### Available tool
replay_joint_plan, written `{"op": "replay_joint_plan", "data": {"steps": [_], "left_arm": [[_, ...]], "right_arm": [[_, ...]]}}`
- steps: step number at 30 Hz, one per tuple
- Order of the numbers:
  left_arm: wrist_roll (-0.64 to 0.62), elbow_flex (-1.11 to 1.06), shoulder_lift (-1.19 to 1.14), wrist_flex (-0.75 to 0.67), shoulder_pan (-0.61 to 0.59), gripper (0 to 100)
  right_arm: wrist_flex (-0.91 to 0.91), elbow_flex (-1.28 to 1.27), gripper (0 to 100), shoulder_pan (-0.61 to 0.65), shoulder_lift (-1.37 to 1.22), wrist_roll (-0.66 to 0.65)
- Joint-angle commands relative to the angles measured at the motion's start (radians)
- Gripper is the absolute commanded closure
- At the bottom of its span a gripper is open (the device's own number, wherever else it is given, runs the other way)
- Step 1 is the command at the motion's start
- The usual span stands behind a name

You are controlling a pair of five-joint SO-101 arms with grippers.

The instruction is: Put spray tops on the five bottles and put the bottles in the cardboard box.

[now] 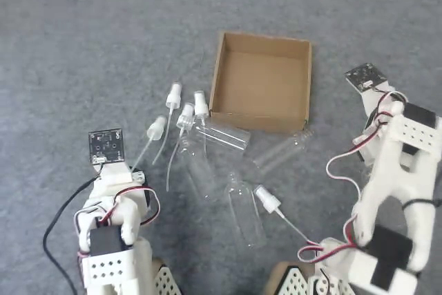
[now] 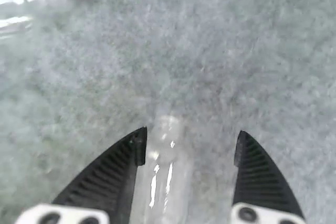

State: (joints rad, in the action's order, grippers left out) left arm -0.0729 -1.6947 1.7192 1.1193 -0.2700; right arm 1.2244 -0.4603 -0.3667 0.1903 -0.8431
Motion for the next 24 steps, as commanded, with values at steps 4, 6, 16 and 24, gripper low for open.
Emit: {"op": "replay_joint_plan", "data": {"steps": [4, 6, 16, 24], "left_arm": [[-0.002, 0.004, 0.008, -0.006, -0.005, 99], [-0.002, 0.004, 0.008, -0.006, -0.005, 99], [-0.002, 0.004, 0.008, -0.006, -0.005, 99], [-0.002, 0.004, 0.008, -0.006, -0.005, 99]], "right_arm": [[0.114, 0.058, 77.2, -0.113, 0.102, -0.160], [0.097, 0.035, 77.2, -0.139, 0.070, -0.180], [-0.058, -0.043, 77.2, -0.120, -0.120, -0.186], [-0.061, -0.038, 77.4, -0.120, -0.194, -0.183]]}}
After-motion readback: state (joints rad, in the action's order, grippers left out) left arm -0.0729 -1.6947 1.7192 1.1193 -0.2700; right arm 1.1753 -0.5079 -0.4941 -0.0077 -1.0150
